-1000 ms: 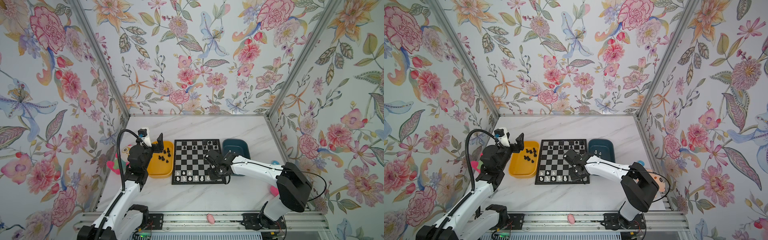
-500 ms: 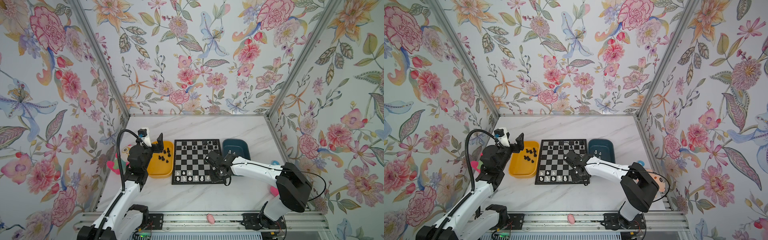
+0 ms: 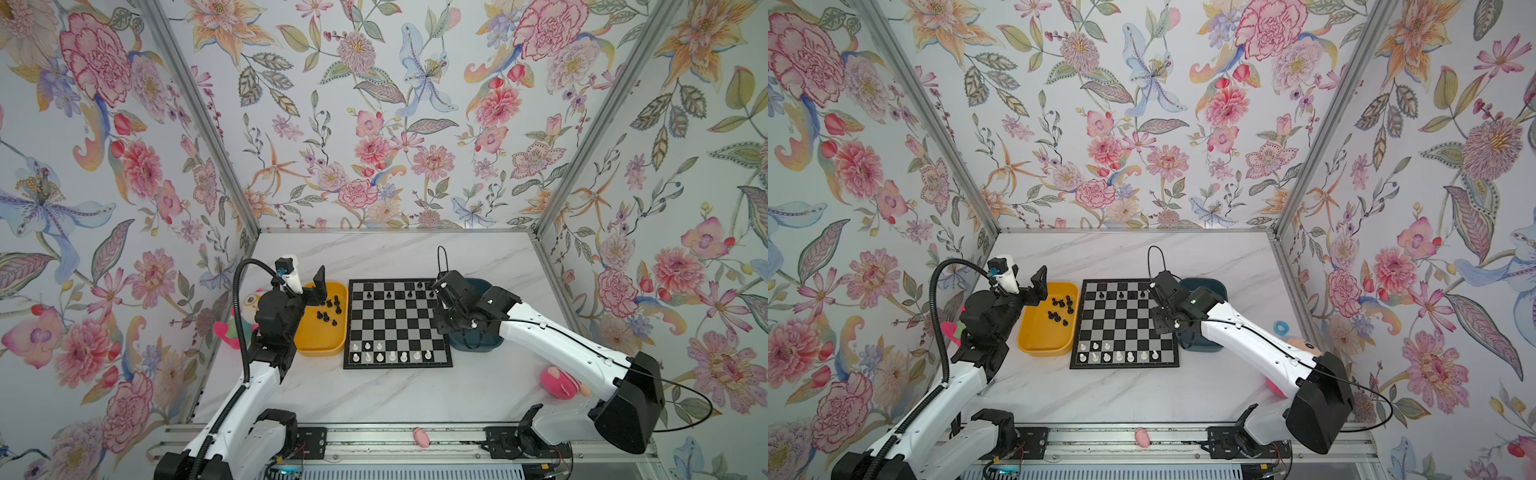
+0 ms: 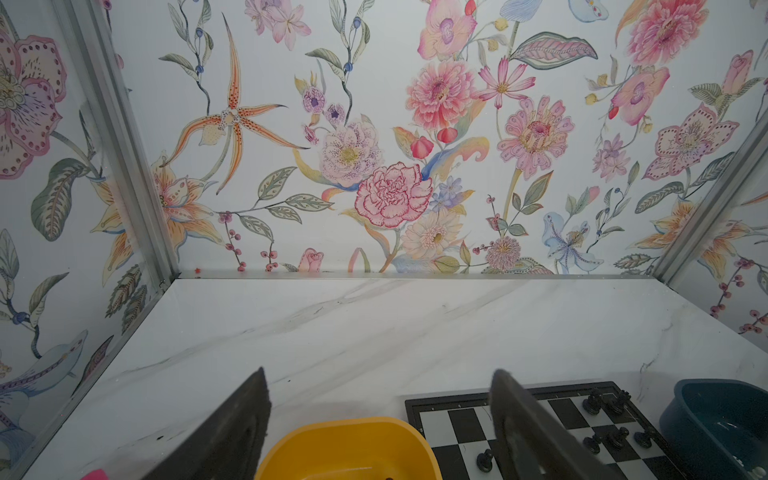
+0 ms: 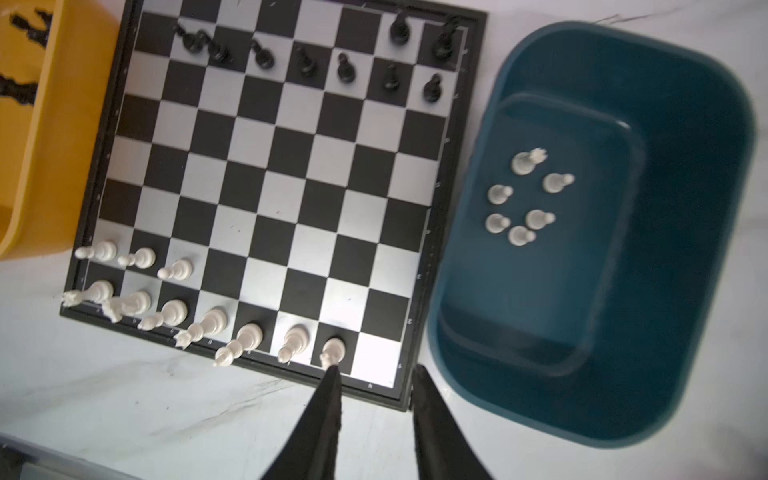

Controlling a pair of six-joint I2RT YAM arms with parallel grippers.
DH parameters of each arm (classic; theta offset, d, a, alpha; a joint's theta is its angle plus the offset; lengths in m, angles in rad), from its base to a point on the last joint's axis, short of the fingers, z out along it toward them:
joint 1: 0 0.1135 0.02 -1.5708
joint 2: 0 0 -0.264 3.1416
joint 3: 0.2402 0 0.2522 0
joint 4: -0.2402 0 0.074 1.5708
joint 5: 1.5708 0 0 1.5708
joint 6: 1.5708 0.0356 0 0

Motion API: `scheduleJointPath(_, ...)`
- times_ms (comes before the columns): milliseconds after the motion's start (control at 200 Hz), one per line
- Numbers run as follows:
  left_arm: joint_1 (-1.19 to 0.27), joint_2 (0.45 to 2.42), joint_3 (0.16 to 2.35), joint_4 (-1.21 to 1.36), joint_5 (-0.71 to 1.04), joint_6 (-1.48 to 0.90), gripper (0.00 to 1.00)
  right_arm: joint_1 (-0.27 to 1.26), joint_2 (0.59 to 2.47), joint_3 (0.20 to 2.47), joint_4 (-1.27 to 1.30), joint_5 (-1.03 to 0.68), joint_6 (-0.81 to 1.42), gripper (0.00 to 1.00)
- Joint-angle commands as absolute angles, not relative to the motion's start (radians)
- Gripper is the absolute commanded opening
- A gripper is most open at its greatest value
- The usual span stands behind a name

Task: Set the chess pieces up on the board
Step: 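Move the open right gripper back over the teal tray, then lower the right gripper and grasp another white piece in the teal tray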

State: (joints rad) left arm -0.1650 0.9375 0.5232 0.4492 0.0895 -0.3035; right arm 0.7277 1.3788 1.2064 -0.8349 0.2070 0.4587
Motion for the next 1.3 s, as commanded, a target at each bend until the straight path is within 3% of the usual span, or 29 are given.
scheduleJointPath(0,-0.177,0.961,0.529,0.449,0.065,-0.291,0.84,0.653,1.374,1.213,-0.877,0.251,0.369,0.3)
scheduleJointPath(475,-0.179,1.081,0.635,0.363,0.028,-0.289,0.83,0.331,1.538,1.178,-0.621,0.075,0.254,0.35)
scheduleJointPath(1296,-0.184,1.147,0.664,0.362,0.011,-0.279,0.83,0.293,1.832,1.263,-0.508,-0.035,0.233,0.31)
